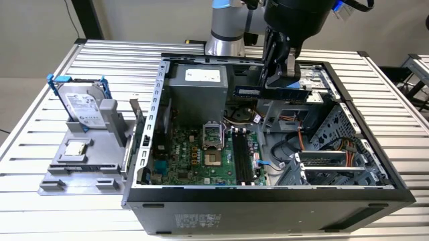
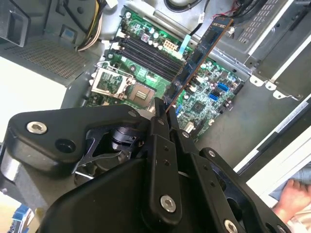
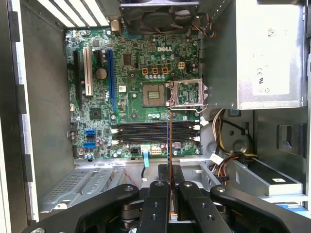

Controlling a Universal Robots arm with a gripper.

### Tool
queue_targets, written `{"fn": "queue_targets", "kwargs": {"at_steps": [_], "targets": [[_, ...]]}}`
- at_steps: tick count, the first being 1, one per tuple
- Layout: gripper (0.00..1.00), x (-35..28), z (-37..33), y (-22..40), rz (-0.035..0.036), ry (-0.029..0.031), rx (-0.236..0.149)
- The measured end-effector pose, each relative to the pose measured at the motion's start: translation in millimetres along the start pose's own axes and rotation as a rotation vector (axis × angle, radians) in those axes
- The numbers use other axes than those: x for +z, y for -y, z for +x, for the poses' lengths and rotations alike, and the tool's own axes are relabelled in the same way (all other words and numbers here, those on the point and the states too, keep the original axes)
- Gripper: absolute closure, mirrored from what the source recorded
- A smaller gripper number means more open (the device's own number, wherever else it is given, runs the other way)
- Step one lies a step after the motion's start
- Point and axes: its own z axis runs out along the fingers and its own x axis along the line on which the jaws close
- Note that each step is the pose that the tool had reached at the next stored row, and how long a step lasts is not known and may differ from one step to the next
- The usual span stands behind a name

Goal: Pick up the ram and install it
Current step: 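Insert the ram into the slot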

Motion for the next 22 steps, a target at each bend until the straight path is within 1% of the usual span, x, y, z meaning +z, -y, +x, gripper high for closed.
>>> {"fn": "queue_targets", "kwargs": {"at_steps": [5,7,9,14,22], "targets": [[1.0,0.0,0.1,0.0,0.0,0.0,0.001],[1.0,0.0,0.0,0.0,0.0001,0.0002,0.009],[1.0,0.0,0.0,0.0,0.0004,0.0005,0.025],[1.0,0.0,0.0,0.0,0.0015,0.0021,0.091],[1.0,0.0,0.0,0.0,0.0036,0.005,0.22]]}}
